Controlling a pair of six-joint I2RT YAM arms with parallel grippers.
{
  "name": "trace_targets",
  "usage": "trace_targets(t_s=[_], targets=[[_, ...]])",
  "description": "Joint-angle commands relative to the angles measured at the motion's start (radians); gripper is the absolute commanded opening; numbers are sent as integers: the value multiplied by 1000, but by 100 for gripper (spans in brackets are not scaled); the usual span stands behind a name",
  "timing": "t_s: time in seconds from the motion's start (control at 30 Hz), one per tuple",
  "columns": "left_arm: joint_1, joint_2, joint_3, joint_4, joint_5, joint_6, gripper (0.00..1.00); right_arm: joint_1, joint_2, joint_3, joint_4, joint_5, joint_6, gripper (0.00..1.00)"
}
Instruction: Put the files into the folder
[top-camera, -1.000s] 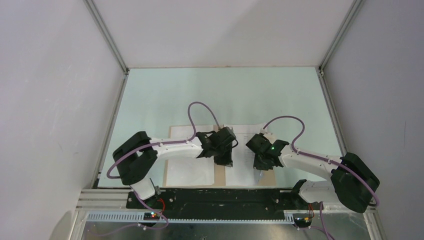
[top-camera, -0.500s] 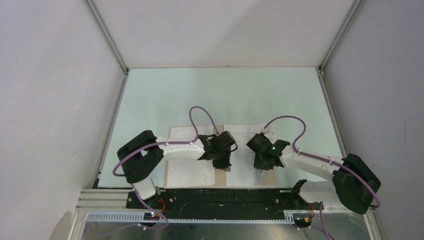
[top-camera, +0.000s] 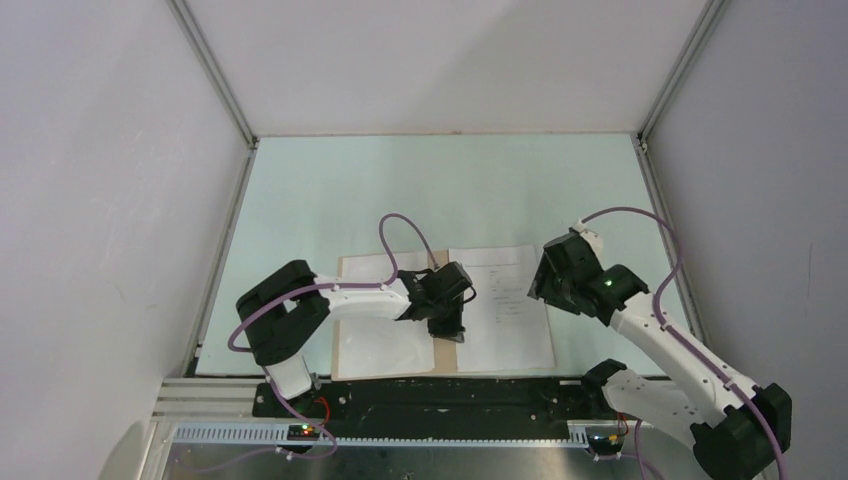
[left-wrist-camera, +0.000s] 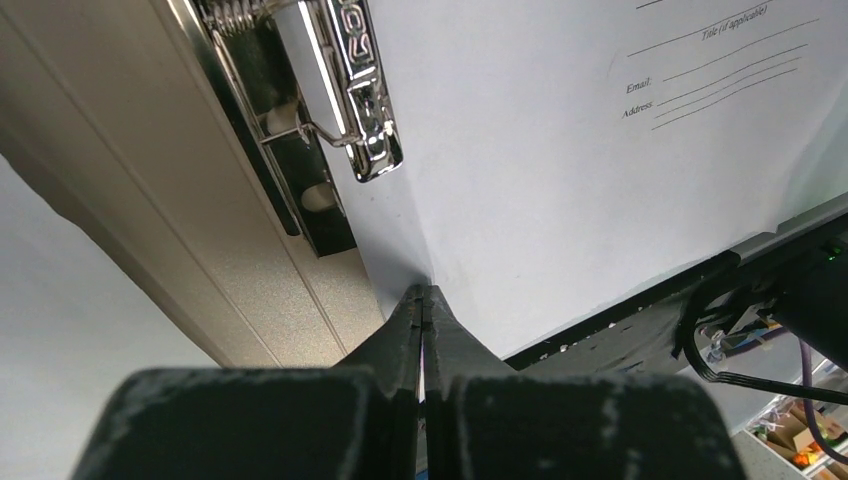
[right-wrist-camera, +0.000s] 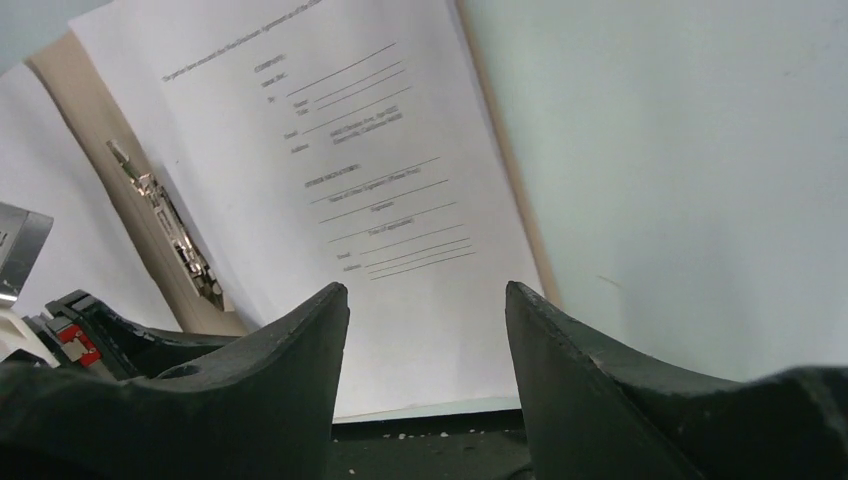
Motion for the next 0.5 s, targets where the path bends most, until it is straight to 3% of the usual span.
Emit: trace_targets(t_s=[0.0,0.17,0.47], targets=[[-12,42,-27,-38,-48,1,0,-53,-19,47,-59,-11,-85,64],[-13,27,15,-42,-42,24,5,-41,12,48,-23,-40,-99,63],[-12,-33,217,-187,-56,100,21,-34,123,86,108,-139,-136,62]])
